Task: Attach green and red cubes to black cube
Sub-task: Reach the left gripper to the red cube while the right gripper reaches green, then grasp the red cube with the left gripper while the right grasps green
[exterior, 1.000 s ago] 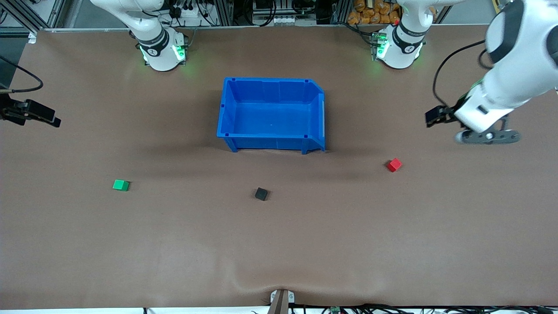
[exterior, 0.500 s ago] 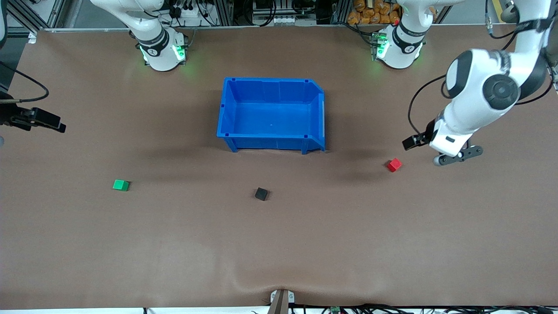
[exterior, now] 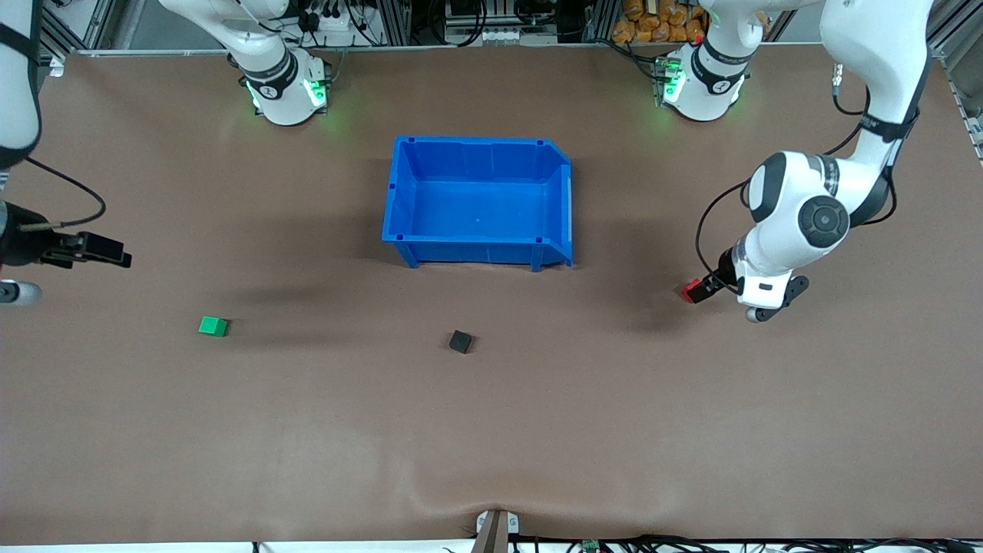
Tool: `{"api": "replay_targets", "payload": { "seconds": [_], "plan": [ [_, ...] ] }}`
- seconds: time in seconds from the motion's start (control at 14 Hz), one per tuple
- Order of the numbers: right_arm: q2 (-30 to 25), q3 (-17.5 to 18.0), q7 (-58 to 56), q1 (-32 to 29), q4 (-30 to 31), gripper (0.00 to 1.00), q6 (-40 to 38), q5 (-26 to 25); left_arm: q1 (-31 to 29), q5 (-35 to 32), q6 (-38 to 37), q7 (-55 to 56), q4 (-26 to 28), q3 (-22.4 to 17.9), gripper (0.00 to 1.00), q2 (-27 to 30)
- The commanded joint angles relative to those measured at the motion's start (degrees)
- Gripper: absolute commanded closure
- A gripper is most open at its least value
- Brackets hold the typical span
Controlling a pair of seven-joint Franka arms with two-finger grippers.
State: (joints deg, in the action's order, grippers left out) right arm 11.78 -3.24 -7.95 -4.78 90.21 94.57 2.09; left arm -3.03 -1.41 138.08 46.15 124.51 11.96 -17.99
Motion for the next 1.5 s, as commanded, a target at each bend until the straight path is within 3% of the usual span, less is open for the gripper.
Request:
{"api": "replay_targets", "payload": {
  "seconds": [0.0, 0.29, 0.57, 0.71, 0.86, 1.14, 1.21, 1.43],
  "plan": [
    [2.89, 0.25, -0.93, -0.32, -1.45, 0.00, 0.26, -0.86, -1.27, 0.09, 1.83, 1.75, -1.11, -0.18, 0.00, -2.75],
    [8.17, 0.25, -0.75, -1.46, 4.86, 0.00, 12.81, -0.68, -2.24, 0.09, 3.16, 2.01, -1.11, -0.18, 0.00, -4.78],
    [9.57, 0.25, -1.19, -2.16, 14.01, 0.00, 28.35, -0.68, -2.33, 0.00, 6.05, 5.17, -1.11, -0.18, 0.10, -6.88],
    [11.33, 0.25, -2.07, -2.25, 15.26, 0.00, 32.51, -0.68, -2.33, 0.00, 6.15, 5.17, -1.11, -0.10, 0.18, -7.24],
    [14.83, 0.25, -1.98, -2.25, 15.43, 0.00, 35.84, -0.59, -1.99, 0.00, 6.15, 6.31, -1.11, -0.10, 0.31, -7.33],
    [19.51, 0.52, -2.51, -1.91, 16.83, 0.00, 41.13, -0.33, -1.81, -0.09, 6.06, 6.58, -1.20, 0.08, 0.92, -7.59],
    [19.95, 0.52, -2.51, -0.94, 18.58, 0.00, 44.53, -0.07, -1.81, -0.09, 6.06, 6.67, -1.29, 0.17, 1.00, -7.59],
    [20.13, 0.52, -2.51, -0.50, 26.83, 0.00, 58.41, -0.07, -0.85, -0.18, 5.80, 10.69, -2.69, 0.43, 1.00, -7.42]
  ]
}}
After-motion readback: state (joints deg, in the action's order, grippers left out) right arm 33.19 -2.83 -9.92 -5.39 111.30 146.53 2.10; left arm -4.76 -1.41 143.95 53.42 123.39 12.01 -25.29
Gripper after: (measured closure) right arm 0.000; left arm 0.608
